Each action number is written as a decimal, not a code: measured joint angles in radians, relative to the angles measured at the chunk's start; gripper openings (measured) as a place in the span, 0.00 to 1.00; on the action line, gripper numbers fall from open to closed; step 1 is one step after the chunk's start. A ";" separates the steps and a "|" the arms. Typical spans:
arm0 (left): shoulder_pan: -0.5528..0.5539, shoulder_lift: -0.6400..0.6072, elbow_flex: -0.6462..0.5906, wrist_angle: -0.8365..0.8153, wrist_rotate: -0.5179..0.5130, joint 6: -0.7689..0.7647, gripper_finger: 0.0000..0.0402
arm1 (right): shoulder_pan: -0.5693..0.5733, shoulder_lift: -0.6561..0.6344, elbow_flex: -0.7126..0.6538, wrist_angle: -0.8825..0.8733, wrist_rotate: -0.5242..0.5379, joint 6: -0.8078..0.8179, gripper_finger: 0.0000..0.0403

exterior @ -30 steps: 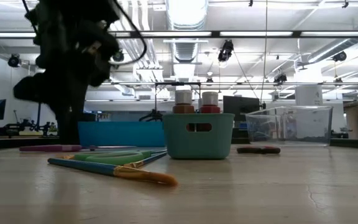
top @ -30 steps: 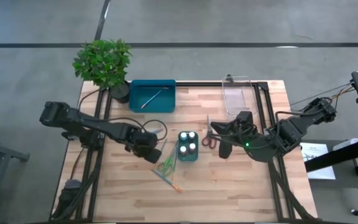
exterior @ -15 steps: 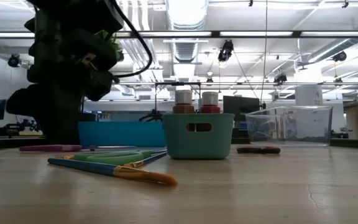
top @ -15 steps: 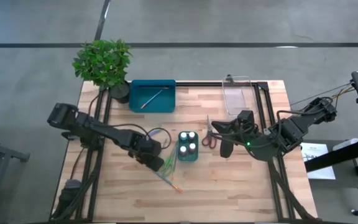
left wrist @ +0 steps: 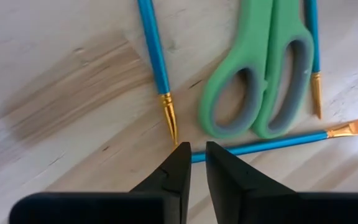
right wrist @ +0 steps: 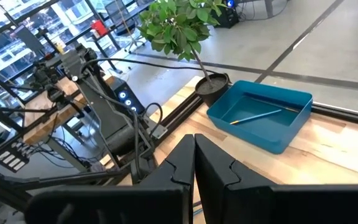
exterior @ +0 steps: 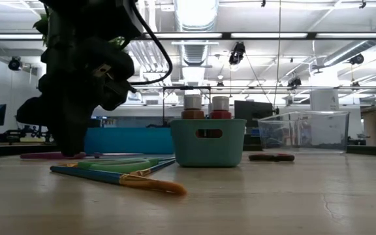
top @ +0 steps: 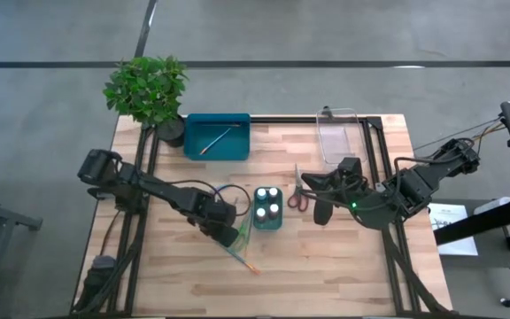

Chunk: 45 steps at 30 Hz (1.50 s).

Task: Pick & Place Paint Supplies
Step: Put the top big blue paint brush into the blue bin

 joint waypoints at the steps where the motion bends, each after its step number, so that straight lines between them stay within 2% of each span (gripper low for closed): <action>1: 0.000 -0.001 0.000 -0.006 0.000 0.001 0.14 | 0.000 0.000 0.000 0.000 0.000 0.002 0.02; 7: -0.006 -0.006 -0.002 -0.055 0.000 0.011 0.14 | 0.000 0.000 0.000 -0.019 -0.012 0.015 0.02; 45: -0.010 0.005 -0.008 -0.024 -0.019 0.053 0.14 | 0.000 -0.002 0.000 -0.043 -0.016 0.022 0.02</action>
